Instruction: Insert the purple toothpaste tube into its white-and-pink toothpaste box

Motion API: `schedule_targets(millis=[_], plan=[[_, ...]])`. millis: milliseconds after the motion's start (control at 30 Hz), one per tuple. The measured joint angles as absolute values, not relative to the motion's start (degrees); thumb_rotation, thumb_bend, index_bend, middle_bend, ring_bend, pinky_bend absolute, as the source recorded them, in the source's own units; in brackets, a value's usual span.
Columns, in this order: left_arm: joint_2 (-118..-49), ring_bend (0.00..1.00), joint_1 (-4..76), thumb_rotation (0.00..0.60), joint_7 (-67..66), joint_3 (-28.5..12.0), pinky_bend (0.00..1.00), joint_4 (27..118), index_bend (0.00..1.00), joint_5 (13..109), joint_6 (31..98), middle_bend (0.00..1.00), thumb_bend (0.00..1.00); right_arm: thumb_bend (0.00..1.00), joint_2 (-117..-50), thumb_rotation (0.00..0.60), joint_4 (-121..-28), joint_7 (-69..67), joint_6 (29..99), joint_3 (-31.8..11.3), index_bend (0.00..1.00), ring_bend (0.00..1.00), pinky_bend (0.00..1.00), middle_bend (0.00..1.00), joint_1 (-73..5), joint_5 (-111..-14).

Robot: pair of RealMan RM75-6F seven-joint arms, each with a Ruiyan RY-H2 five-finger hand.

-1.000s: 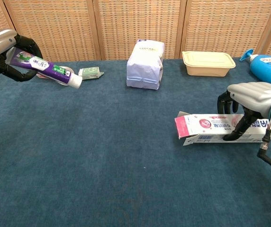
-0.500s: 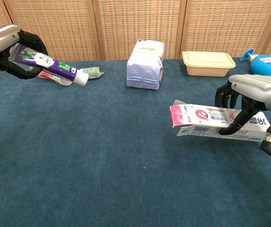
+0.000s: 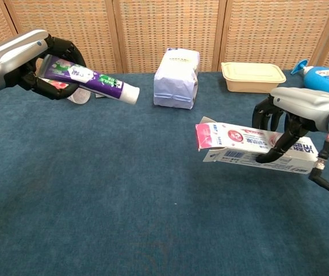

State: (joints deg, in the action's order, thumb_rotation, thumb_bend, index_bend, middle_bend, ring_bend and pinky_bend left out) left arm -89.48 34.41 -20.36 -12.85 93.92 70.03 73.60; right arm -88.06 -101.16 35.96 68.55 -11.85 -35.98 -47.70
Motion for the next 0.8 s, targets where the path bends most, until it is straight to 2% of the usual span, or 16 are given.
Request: schedule_targets(millis=[367, 800], plan=[[-93.0, 0.26, 34.88, 0.6, -20.12, -12.18, 0.25, 93.73, 0.83, 71.77, 74.02, 0.41, 0.55, 0.14, -88.16, 0.6, -103.81, 38.15, 70.61, -12.67, 0.61, 0.41, 0.46, 0.49, -37.12, -48.01], [-92.84, 0.26, 34.61, 0.6, -19.55, -12.78, 0.25, 94.92, 0.83, 72.58, 74.48, 0.41, 0.55, 0.13, -88.18, 0.6, -108.36, 42.4, 74.57, -13.55, 0.61, 0.41, 0.47, 0.49, -38.54, -48.94]])
